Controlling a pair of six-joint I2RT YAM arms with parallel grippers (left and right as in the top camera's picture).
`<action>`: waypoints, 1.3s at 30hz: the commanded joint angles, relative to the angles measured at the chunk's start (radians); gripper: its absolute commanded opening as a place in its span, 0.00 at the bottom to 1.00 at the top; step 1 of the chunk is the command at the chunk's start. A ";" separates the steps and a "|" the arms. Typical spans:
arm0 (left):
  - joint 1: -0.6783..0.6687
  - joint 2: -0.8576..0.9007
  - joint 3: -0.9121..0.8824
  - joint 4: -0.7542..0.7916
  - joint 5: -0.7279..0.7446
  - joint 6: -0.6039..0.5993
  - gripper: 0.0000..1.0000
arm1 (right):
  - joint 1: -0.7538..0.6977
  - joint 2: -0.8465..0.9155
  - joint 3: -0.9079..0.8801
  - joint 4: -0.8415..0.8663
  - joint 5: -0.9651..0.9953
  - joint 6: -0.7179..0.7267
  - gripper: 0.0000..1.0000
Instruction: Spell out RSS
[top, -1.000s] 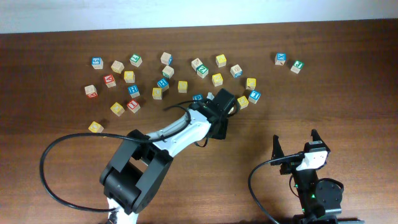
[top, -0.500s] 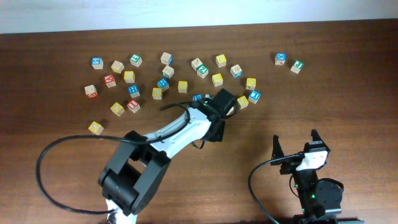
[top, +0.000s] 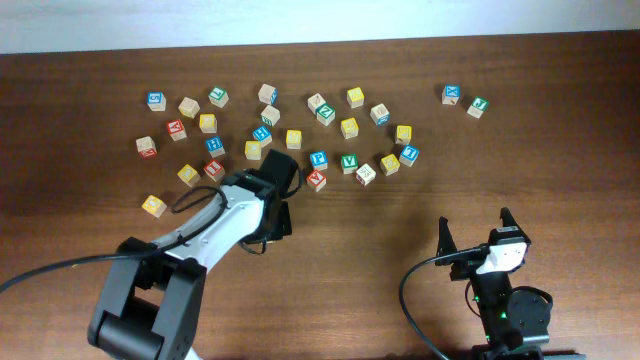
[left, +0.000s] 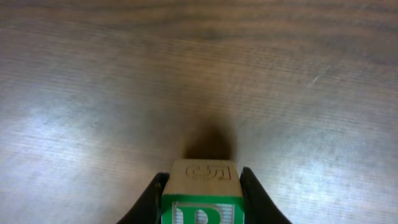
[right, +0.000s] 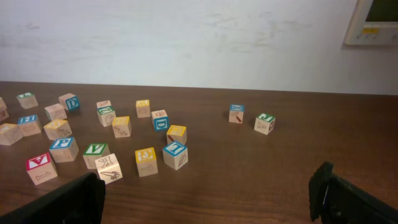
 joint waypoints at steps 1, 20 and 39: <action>0.001 -0.002 -0.037 0.084 0.006 0.011 0.13 | -0.005 -0.008 -0.005 -0.005 0.002 -0.003 0.98; 0.016 -0.094 0.162 -0.055 0.011 0.103 0.80 | -0.005 -0.008 -0.005 -0.005 0.002 -0.003 0.98; 0.306 0.291 0.974 -0.512 0.168 0.372 0.99 | -0.005 -0.008 -0.005 -0.004 0.002 -0.003 0.98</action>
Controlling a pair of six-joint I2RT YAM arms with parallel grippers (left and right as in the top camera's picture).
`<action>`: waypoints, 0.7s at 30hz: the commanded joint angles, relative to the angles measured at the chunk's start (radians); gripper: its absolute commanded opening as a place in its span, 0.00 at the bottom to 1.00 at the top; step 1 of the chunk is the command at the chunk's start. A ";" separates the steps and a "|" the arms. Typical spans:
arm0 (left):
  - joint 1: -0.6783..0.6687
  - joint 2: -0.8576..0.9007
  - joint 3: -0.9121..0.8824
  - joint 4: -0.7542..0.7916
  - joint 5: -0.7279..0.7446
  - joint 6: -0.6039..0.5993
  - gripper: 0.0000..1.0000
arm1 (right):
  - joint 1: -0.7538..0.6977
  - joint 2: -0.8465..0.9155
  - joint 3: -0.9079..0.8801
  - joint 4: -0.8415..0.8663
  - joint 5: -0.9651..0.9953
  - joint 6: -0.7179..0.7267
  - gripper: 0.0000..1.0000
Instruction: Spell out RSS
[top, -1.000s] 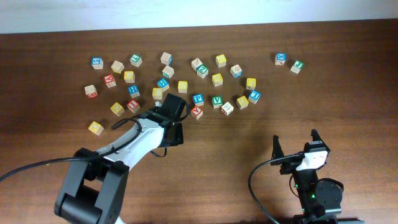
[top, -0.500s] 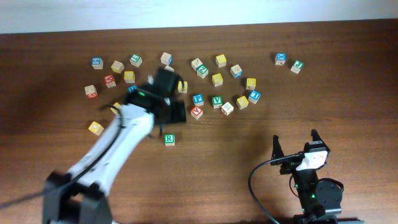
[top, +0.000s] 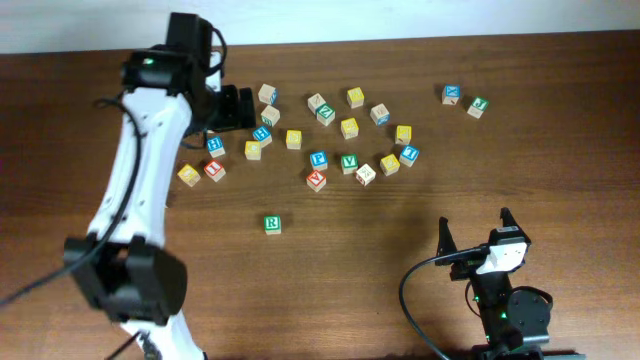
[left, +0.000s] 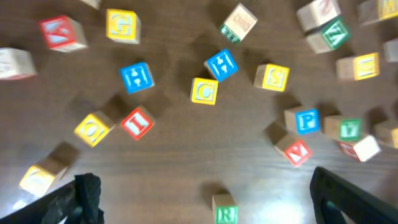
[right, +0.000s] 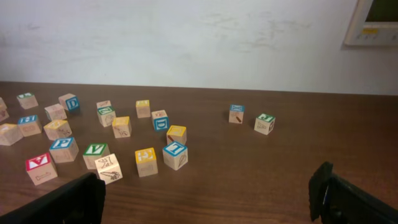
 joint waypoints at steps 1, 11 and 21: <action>0.003 0.108 0.012 0.022 0.016 -0.002 0.99 | -0.005 -0.007 -0.005 -0.004 0.002 -0.003 0.98; 0.259 0.173 0.009 -0.065 -0.085 -0.277 0.99 | -0.005 -0.007 -0.005 -0.004 0.002 -0.003 0.98; 0.221 0.184 0.008 -0.154 -0.046 -0.357 0.99 | -0.005 -0.007 -0.005 -0.005 0.002 -0.003 0.98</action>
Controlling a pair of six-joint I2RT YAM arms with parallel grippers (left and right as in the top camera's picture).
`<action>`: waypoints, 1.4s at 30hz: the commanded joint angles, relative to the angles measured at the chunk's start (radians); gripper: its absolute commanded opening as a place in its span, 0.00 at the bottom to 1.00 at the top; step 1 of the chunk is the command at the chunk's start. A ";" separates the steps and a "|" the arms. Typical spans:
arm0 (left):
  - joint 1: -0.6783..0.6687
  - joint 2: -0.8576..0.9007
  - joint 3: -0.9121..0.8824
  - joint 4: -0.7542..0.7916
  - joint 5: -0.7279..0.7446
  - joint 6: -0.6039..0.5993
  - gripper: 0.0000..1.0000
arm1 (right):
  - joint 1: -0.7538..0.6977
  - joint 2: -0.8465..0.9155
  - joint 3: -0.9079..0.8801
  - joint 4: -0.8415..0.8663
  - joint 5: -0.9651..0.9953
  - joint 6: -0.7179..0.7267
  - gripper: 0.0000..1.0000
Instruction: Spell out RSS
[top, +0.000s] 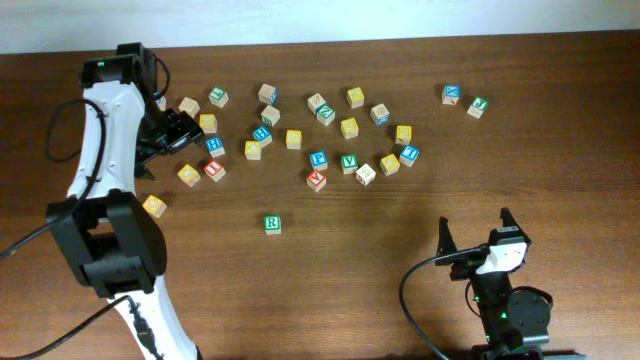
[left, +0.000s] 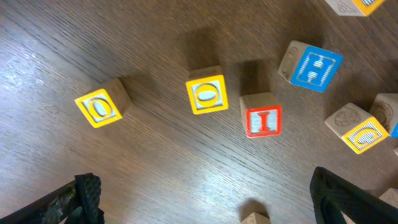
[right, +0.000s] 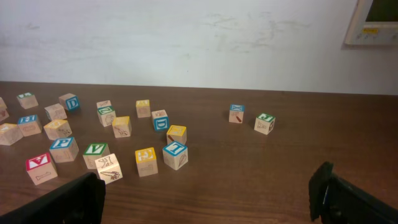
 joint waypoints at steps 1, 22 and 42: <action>-0.017 0.019 0.008 0.003 0.031 -0.029 0.99 | -0.005 -0.006 -0.005 -0.005 0.002 -0.003 0.98; -0.586 0.135 0.008 0.457 0.097 0.150 0.99 | -0.005 -0.006 -0.005 -0.005 0.002 -0.003 0.98; -0.472 0.242 0.089 0.445 -0.091 0.291 0.71 | -0.005 -0.006 -0.005 -0.004 0.002 -0.003 0.98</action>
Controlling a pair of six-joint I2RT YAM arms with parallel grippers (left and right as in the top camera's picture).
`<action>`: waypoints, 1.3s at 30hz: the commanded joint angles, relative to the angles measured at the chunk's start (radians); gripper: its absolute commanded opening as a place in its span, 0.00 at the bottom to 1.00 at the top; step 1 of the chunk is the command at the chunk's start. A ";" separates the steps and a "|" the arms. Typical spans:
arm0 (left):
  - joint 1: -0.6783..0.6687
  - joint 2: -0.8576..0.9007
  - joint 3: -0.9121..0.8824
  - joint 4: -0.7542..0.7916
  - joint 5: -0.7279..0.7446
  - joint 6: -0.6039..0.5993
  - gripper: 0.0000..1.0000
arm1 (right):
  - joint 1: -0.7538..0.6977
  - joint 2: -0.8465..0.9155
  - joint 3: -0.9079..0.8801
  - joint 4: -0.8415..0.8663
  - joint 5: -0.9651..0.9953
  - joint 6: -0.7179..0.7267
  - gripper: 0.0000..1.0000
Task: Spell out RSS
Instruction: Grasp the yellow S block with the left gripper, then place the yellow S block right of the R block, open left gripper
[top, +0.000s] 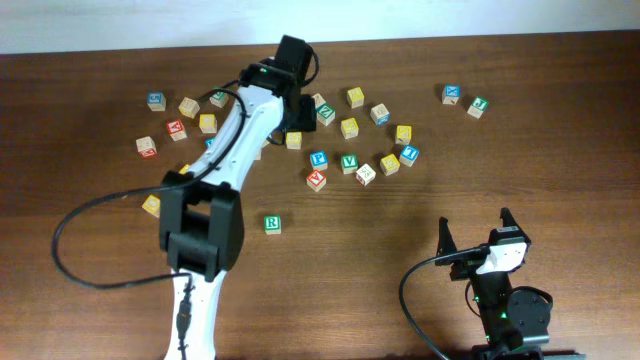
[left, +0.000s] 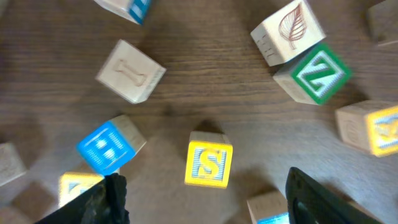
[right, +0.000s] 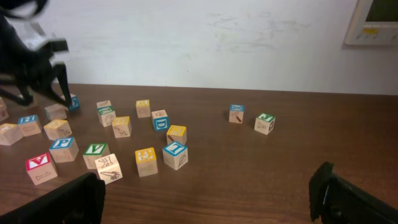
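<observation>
A green R block lies alone on the brown table, in front of the scattered blocks. My left gripper hangs open over the upper middle of the cluster. In the left wrist view a yellow S block lies on the table between and just ahead of the left gripper's spread fingers, apart from them. That same yellow S block shows right beside the gripper from overhead. My right gripper rests open near the table's front right, with nothing between its fingers.
Several lettered blocks surround the S: a green Z block, a leaf-carved block, a blue H block. More blocks spread left and right across the back of the table, with a blue block and a green one far right.
My left gripper has gone from the left end of the cluster, above yellow O and red I blocks, to the upper middle, now over the yellow S. The right arm is unmoved.
My left gripper was shut on the green R block low over bare table. Then the R lay alone on the table and the gripper was open above the cluster. It was then over the left-hand blocks, and now over the yellow S.
</observation>
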 joint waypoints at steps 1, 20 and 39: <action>0.000 0.061 -0.008 0.032 0.001 0.112 0.69 | -0.005 -0.006 -0.005 -0.005 0.002 -0.003 0.98; -0.001 0.148 0.045 0.018 0.010 0.108 0.23 | -0.005 -0.006 -0.005 -0.005 0.002 -0.003 0.98; 0.033 -0.334 0.549 -0.686 0.251 0.048 0.20 | -0.005 -0.006 -0.005 -0.005 0.002 -0.003 0.98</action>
